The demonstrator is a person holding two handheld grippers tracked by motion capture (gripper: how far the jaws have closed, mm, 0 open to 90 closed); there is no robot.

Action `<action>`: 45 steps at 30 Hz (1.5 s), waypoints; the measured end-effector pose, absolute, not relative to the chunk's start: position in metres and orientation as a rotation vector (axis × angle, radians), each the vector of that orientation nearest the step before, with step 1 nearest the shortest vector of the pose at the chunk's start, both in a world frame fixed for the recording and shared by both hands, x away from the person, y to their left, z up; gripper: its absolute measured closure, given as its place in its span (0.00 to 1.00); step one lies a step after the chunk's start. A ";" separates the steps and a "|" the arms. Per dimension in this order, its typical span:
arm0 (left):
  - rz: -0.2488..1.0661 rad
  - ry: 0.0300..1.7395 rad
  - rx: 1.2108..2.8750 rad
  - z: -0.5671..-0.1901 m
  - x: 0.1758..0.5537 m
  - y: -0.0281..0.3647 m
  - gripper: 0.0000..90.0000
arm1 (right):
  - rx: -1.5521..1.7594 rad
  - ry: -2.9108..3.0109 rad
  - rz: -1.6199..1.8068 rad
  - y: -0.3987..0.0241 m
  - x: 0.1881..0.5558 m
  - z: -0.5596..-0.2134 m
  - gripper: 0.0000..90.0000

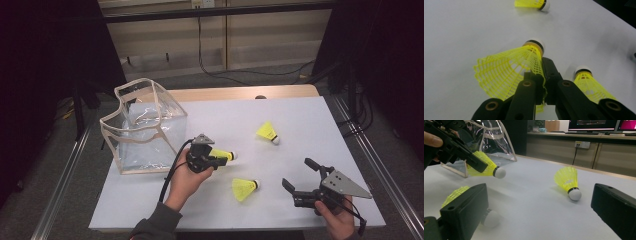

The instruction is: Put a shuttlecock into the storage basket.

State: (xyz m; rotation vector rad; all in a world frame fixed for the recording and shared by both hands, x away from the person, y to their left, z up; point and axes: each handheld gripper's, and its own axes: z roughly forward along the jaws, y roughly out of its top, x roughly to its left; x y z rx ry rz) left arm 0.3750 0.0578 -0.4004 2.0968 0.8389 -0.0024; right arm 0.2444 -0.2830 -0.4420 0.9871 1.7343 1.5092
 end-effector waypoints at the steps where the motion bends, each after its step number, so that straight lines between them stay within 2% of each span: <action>1: 0.004 0.841 2.096 -0.399 0.375 0.057 0.98 | 0.988 1.735 1.509 -0.283 0.244 -0.442 0.01; 25: -0.026 0.850 2.101 -0.361 0.386 0.063 0.99 | 0.990 1.734 1.520 -0.284 0.244 -0.442 0.01; 45: 0.015 0.876 2.093 -0.336 0.390 0.076 0.99 | 1.005 1.729 1.521 -0.285 0.246 -0.443 0.01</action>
